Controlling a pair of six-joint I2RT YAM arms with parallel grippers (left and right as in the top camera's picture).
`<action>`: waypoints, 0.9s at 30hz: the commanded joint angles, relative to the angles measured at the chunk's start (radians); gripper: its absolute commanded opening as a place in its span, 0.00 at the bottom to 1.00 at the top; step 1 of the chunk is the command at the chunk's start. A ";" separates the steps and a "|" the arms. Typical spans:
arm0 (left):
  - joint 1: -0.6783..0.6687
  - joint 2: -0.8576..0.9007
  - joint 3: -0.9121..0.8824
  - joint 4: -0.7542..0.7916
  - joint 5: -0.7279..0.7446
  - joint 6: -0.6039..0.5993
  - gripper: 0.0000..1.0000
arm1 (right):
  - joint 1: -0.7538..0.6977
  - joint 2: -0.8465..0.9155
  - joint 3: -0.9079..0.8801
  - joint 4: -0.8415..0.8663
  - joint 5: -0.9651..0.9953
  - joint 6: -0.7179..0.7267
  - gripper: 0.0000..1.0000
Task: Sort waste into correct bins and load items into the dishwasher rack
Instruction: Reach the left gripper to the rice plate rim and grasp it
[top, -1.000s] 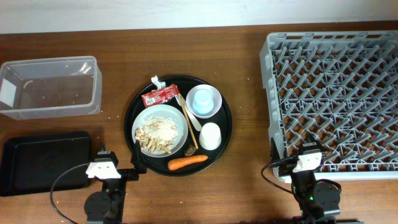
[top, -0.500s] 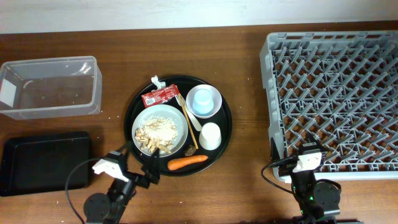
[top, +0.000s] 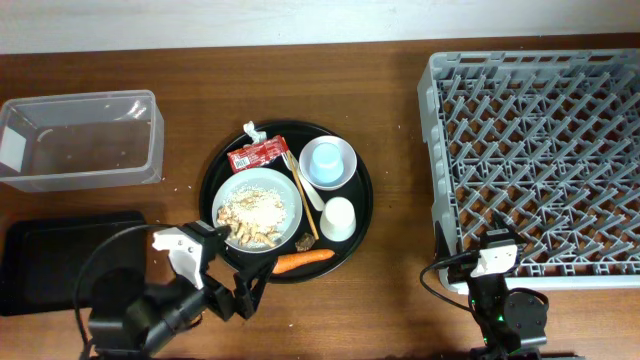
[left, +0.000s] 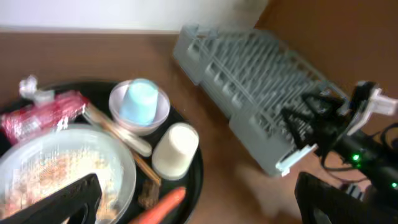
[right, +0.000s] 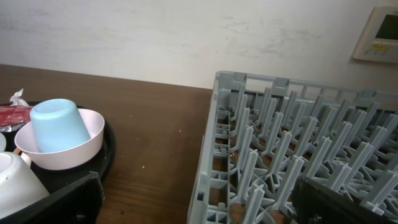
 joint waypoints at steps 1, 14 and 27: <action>-0.002 0.035 0.106 -0.027 0.049 0.034 0.99 | -0.006 -0.005 -0.005 -0.004 0.001 0.007 0.99; -0.355 0.521 0.400 -0.418 -0.565 -0.197 0.99 | -0.006 -0.005 -0.005 -0.004 0.001 0.007 0.99; -0.449 0.914 0.400 -0.282 -0.725 -0.319 0.99 | -0.006 -0.005 -0.005 -0.004 0.001 0.007 0.99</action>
